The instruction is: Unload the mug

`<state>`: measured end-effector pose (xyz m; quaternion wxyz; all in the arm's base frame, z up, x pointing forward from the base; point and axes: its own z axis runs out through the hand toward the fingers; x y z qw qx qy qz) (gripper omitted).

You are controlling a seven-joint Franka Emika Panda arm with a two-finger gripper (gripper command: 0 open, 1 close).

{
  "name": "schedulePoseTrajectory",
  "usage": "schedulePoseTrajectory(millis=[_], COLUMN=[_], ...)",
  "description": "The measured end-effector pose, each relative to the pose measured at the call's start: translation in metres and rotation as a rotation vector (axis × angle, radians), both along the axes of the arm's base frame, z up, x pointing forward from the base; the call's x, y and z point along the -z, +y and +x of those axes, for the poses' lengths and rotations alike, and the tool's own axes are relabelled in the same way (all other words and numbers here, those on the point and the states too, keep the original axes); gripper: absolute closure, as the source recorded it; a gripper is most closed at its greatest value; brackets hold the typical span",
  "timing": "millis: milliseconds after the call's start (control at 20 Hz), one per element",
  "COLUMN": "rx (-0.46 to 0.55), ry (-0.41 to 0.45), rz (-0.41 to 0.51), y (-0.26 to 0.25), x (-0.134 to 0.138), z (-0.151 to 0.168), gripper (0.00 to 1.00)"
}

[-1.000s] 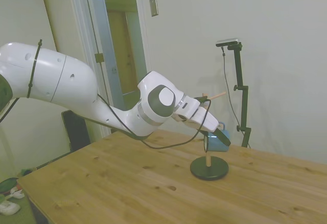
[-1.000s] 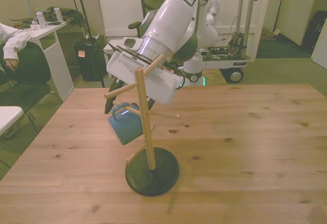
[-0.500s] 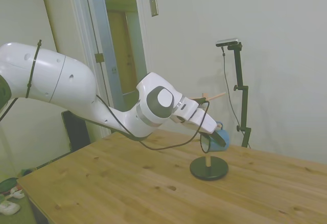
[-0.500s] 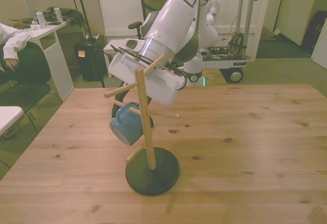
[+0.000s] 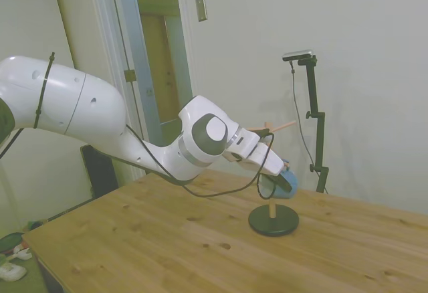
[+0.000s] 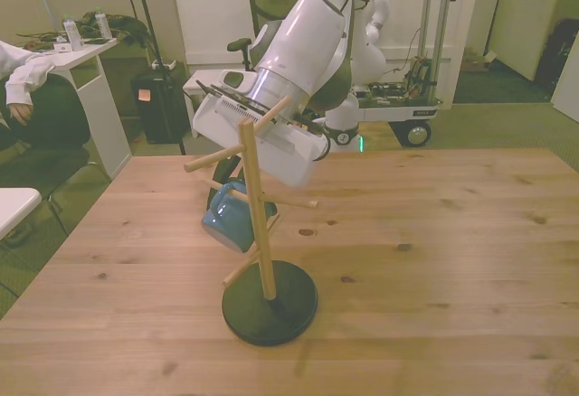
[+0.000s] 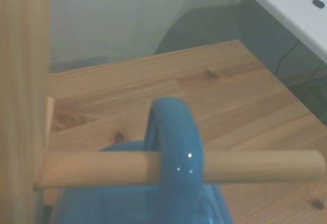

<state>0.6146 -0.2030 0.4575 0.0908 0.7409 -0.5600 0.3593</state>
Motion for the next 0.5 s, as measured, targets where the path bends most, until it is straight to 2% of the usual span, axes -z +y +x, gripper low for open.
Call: schedulePoseTrajectory(millis=[500], rx=[-0.011], ry=[-0.009], rz=[0.004], y=[0.0024], x=[-0.002], z=[-0.0065], gripper=[1.0])
